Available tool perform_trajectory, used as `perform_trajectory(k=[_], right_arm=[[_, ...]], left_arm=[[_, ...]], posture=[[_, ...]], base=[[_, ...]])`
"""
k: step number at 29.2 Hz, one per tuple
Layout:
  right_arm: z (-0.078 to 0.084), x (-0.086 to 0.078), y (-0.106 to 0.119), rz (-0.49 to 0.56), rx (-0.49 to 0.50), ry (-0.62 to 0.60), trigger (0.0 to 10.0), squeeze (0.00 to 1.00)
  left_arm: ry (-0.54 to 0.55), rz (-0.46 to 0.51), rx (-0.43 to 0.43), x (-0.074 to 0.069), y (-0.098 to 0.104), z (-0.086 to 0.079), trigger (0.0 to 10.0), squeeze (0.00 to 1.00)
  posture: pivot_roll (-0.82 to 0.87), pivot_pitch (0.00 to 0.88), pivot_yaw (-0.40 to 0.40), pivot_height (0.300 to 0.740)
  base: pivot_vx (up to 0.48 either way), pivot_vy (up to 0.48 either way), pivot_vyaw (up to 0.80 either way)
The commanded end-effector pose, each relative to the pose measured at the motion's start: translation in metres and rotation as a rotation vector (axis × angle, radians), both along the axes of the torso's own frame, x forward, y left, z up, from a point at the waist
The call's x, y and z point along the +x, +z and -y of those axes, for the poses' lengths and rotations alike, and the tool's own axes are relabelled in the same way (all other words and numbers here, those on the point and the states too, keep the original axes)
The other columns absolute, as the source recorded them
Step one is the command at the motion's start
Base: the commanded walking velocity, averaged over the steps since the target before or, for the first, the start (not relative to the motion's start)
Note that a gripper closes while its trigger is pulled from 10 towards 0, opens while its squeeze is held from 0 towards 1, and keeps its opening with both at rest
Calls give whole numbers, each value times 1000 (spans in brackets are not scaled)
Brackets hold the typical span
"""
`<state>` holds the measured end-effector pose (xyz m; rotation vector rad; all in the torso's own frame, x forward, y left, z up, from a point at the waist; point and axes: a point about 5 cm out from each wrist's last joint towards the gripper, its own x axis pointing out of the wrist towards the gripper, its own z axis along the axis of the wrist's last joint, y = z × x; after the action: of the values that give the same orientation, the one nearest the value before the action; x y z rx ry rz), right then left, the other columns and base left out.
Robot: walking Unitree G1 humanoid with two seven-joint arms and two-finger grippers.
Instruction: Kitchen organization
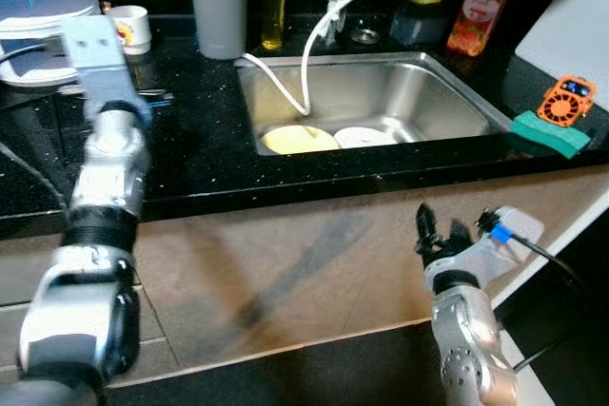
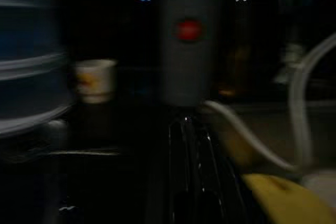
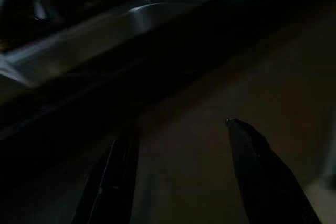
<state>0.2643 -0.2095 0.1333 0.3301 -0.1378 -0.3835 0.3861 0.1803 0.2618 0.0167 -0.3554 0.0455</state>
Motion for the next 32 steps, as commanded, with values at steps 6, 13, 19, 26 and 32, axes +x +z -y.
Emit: perform_trajectory(k=[6, 13, 19, 26, 32], right_arm=[[65, -11, 30, 26, -162, -331, 10000, 0], [86, -11, 85, 188, -271, -466, 10000, 0], [57, 0, 162, 478, -469, -292, 10000, 0], [3, 14, 174, 587, -402, 36, 10000, 0], [-21, 24, 156, 575, -74, 160, 10000, 0]], left_arm=[[-177, 48, 35, -10, 6, 33, 10000, 0], [-178, 51, 47, -13, 6, 30, 10000, 0], [-184, 63, 80, -15, 8, 31, 10000, 0], [-140, 71, 94, -16, 12, 22, 10000, 0], [-70, 50, 26, -17, 9, 9, 10000, 0]], posture=[[-54, 21, -7, 740], [-58, 16, -2, 740], [-52, 14, -1, 740], [-40, 12, -3, 740], [-23, 15, 2, 740]], base=[[0, 0, 0], [0, 0, 0], [0, 0, 0], [0, 0, 0], [0, 0, 0]])
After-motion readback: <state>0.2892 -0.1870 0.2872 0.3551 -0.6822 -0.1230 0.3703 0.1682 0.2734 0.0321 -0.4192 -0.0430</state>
